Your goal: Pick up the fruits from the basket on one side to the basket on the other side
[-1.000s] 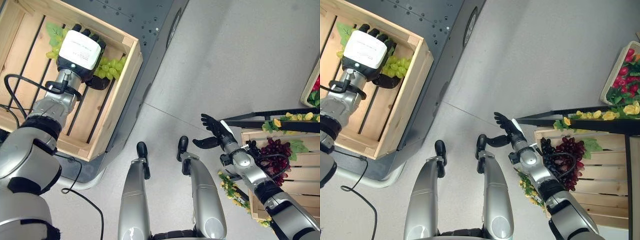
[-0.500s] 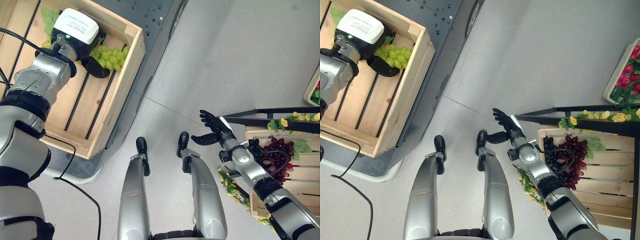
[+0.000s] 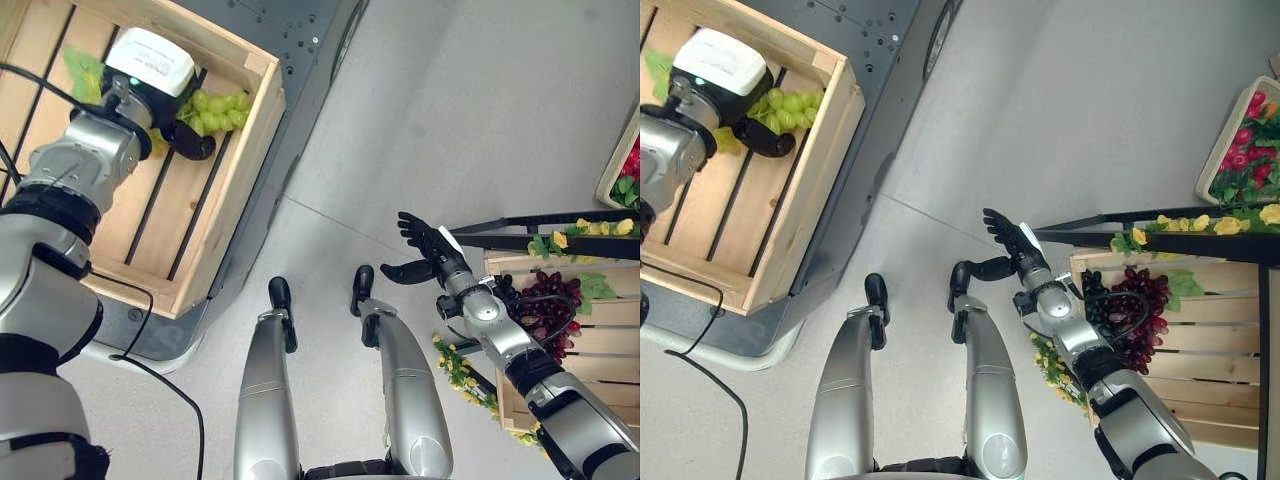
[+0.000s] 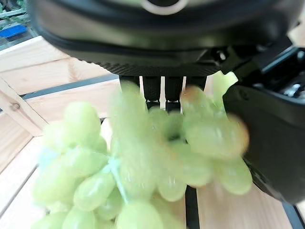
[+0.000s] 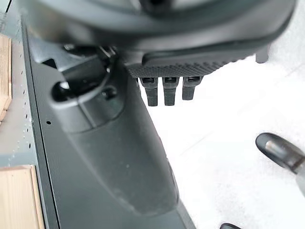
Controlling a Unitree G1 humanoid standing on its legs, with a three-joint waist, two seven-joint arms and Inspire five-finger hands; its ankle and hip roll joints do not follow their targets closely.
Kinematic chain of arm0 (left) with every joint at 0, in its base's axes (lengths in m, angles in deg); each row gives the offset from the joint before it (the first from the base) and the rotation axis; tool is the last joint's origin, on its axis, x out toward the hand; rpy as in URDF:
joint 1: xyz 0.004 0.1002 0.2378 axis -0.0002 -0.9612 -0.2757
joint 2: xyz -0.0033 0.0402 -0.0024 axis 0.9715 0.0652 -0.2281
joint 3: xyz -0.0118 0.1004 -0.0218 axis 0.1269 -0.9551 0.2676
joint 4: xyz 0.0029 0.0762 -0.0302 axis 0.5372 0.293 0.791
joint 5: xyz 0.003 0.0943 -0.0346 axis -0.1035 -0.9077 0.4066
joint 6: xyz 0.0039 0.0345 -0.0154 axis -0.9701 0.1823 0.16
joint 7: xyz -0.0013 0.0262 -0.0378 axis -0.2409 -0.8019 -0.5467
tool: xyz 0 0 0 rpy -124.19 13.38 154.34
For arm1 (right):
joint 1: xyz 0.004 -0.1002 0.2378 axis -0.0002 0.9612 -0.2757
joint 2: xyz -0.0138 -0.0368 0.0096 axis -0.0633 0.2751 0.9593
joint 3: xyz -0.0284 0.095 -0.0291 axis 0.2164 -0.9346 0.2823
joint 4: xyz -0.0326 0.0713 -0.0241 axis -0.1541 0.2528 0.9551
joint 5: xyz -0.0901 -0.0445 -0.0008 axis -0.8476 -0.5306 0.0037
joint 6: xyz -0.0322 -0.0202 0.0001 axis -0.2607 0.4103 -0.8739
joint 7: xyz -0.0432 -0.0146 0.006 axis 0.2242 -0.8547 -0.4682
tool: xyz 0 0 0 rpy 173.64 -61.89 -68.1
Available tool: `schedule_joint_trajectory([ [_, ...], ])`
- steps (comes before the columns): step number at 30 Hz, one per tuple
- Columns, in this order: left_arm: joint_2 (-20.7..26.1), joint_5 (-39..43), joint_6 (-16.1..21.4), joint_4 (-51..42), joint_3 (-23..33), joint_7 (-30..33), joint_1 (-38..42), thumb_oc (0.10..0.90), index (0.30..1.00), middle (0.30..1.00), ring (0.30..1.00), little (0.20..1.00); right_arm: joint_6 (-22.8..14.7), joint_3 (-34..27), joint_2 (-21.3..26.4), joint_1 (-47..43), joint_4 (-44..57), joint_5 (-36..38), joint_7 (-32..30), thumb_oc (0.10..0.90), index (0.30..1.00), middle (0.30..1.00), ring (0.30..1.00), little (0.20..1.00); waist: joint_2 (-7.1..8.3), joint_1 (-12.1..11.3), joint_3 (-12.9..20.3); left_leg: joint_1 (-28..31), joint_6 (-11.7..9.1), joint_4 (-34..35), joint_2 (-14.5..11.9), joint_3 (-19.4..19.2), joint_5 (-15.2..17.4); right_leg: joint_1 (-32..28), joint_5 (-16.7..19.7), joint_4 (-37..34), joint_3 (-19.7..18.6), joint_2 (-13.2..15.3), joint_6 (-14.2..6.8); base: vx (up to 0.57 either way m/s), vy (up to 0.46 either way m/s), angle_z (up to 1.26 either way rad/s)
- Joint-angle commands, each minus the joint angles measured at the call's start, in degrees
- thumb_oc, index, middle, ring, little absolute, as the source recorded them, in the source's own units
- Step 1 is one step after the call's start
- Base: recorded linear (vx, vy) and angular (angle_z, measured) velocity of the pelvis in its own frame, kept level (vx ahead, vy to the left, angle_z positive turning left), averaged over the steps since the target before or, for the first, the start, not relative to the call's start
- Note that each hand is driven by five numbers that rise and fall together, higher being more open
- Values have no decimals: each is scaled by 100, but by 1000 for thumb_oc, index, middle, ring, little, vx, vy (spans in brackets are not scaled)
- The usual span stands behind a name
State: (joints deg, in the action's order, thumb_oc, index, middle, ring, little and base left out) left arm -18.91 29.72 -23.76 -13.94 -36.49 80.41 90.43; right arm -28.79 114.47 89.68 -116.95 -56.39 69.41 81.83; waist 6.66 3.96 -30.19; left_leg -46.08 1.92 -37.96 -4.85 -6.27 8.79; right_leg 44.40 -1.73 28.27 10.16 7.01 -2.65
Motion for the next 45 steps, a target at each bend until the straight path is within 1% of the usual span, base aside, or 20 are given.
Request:
schedule_joint_trajectory([
  [1, 259, -315, -123, 355, 257, 883, -300, 400, 300, 300, 300, 300, -564, -259, 25, 207, 263, 247, -187, 800, 900, 900, 900, 900, -8, -132, 39, 438, 69, 236, 186, -91, 507, -566, -339, -116, 15, -37, -209, 3, -32, 1],
  [5, 321, -584, 25, 155, 444, 1296, -478, 400, 300, 300, 300, 300, -536, -334, 32, 277, 341, 244, -204, 800, 900, 900, 900, 900, -52, -172, 39, 592, 75, 264, 212, -64, 509, -683, -376, -87, 12, -30, -188, 0, 0, 0],
  [9, 338, -490, 12, 69, 544, 1373, -611, 400, 300, 300, 300, 300, -460, -357, 47, 280, 378, 314, -192, 800, 900, 900, 900, 900, -85, -187, 39, 737, 75, 279, 212, -63, 514, -800, -410, -70, -3, -28, -170, 1, -16, -3],
  [10, 346, -366, 16, 73, 568, 1398, -639, 400, 300, 300, 300, 300, -458, -365, 44, 293, 383, 315, -183, 800, 900, 900, 900, 900, -90, -186, 39, 778, 74, 290, 213, -64, 512, -831, -414, -72, -11, -32, -168, 0, 0, 0],
  [11, 359, 124, -17, 57, 690, 1464, -752, 400, 300, 300, 300, 300, -443, -374, 34, 321, 412, 298, -175, 800, 900, 900, 900, 900, -109, -195, 39, 873, 70, 320, 213, -70, 511, -903, -439, -71, -34, -38, -159, -3, -37, -2],
  [13, 358, 529, -33, 49, 790, 1505, -814, 400, 300, 300, 300, 300, -448, -373, 29, 345, 432, 308, -183, 800, 900, 900, 900, 900, -118, -202, 39, 925, 68, 333, 217, -69, 511, -941, -454, -62, -41, -34, -156, 2, -44, -3],
  [14, 336, 1148, -18, 20, 1065, 1608, -1026, 400, 300, 300, 300, 300, -484, -384, -16, 438, 464, 295, -196, 800, 900, 900, 900, 900, -124, -234, 39, 1075, 66, 373, 228, -61, 525, -1074, -486, -75, -44, -31, -154, 12, -70, -6],
  [16, 276, 1735, 68, -25, 1654, 1786, -1380, 400, 300, 300, 300, 300, -563, -424, -105, 566, 516, 254, -204, 800, 900, 900, 900, 900, -114, -274, 39, 1248, 59, 412, 260, -31, 522, -1248, -516, -100, -27, -18, -148, 7, -97, -8],
  [19, 185, 2141, 149, -79, 2183, 1843, -1694, 400, 300, 300, 300, 300, -598, -439, -190, 666, 588, 221, -250, 800, 900, 900, 900, 900, -101, -309, 39, 1432, 43, 474, 276, -18, 519, -1430, -546, -144, -14, -13, -144, 20, -84, -4],
  [20, 38, 2574, 270, -183, 2732, 1926, -2016, 400, 300, 300, 300, 300, -614, -437, -275, 741, 648, 198, -290, 800, 900, 900, 900, 900, -101, -340, 39, 1646, 30, 584, 293, -27, 504, -1621, -571, -211, -16, -15, -139, 21, -93, -2],
  [23, -217, 3497, 429, -409, 3568, 1814, -2421, 400, 300, 300, 300, 300, -618, -438, -421, 859, 834, 10, -375, 800, 900, 900, 900, 900, -107, -373, 39, 2015, -3, 810, 311, -47, 453, -1922, -615, -312, -19, -8, -136, 30, -109, -2],
  [26, -355, 3846, 539, -580, 3961, 1674, -2630, 400, 300, 300, 300, 300, -649, -435, -510, 927, 937, -85, -459, 800, 900, 900, 900, 900, -137, -395, 39, 2285, -25, 987, 329, -46, 406, -2138, -638, -397, -10, 19, -138, 16, -90, 0],
  [27, -440, 4151, 630, -765, 4173, 1571, -2784, 400, 300, 300, 300, 300, -615, -462, -530, 986, 1046, -90, -484, 800, 900, 900, 900, 900, -173, -416, 39, 2528, -41, 1140, 340, -56, 377, -2340, -657, -481, -2, 44, -145, 28, -87, 3],
  [29, -539, 4449, 749, -948, 4361, 1443, -2963, 400, 300, 300, 300, 300, -636, -476, -559, 1064, 1136, -175, -499, 800, 900, 900, 900, 900, -229, -426, 75, 2784, -58, 1317, 354, -68, 334, -2556, -673, -581, 8, 81, -151, 28, -82, 2],
  [33, -765, 4534, 877, -1314, 4471, 1182, -3348, 400, 300, 300, 300, 300, -645, -498, -555, 1249, 1302, -289, -424, 800, 900, 900, 900, 900, -426, -412, 366, 3224, -116, 1761, 412, -62, 209, -2963, -695, -897, 62, 133, -142, 42, -45, 4],
  [38, -941, 4852, 952, -1765, 4579, 658, -3920, 400, 300, 300, 300, 300, -643, -504, -458, 1549, 1486, -442, -31, 800, 900, 900, 900, 900, -695, -400, 837, 3860, -189, 2389, 451, -19, 63, -3637, -647, -1477, 150, 143, -156, 101, -39, 4],
  [39, -948, 4871, 957, -1796, 4596, 618, -3970, 400, 300, 300, 300, 300, -655, -498, -450, 1574, 1496, -445, 8, 800, 900, 900, 900, 900, -711, -399, 873, 3910, -194, 2435, 453, -12, 53, -3691, -642, -1521, 159, 141, -158, 124, -54, 3],
  [41, -996, 5088, 894, -1956, 4667, 374, -4196, 400, 300, 300, 300, 300, -649, -446, -412, 1680, 1613, -412, 275, 800, 900, 900, 900, 900, -783, -400, 1121, 4182, -229, 2700, 463, 31, -5, -3994, -599, -1786, 196, 122, -171, 133, -86, 3],
  [44, -1024, 5160, 921, -1989, 4721, 210, -4303, 400, 300, 300, 300, 300, -649, -376, -391, 1716, 1703, -352, 507, 800, 900, 900, 900, 900, -821, -405, 1330, 4384, -260, 2883, 468, 62, -48, -4221, -544, -1990, 219, 113, -185, 86, -78, -1],
  [45, -1017, 5202, 926, -2010, 4746, 136, -4356, 400, 300, 300, 300, 300, -585, -346, -372, 1733, 1790, -269, 610, 800, 900, 900, 900, 900, -838, -410, 1472, 4478, -271, 2992, 474, 86, -68, -4304, -511, -2089, 208, 105, -200, 116, -104, -5],
])
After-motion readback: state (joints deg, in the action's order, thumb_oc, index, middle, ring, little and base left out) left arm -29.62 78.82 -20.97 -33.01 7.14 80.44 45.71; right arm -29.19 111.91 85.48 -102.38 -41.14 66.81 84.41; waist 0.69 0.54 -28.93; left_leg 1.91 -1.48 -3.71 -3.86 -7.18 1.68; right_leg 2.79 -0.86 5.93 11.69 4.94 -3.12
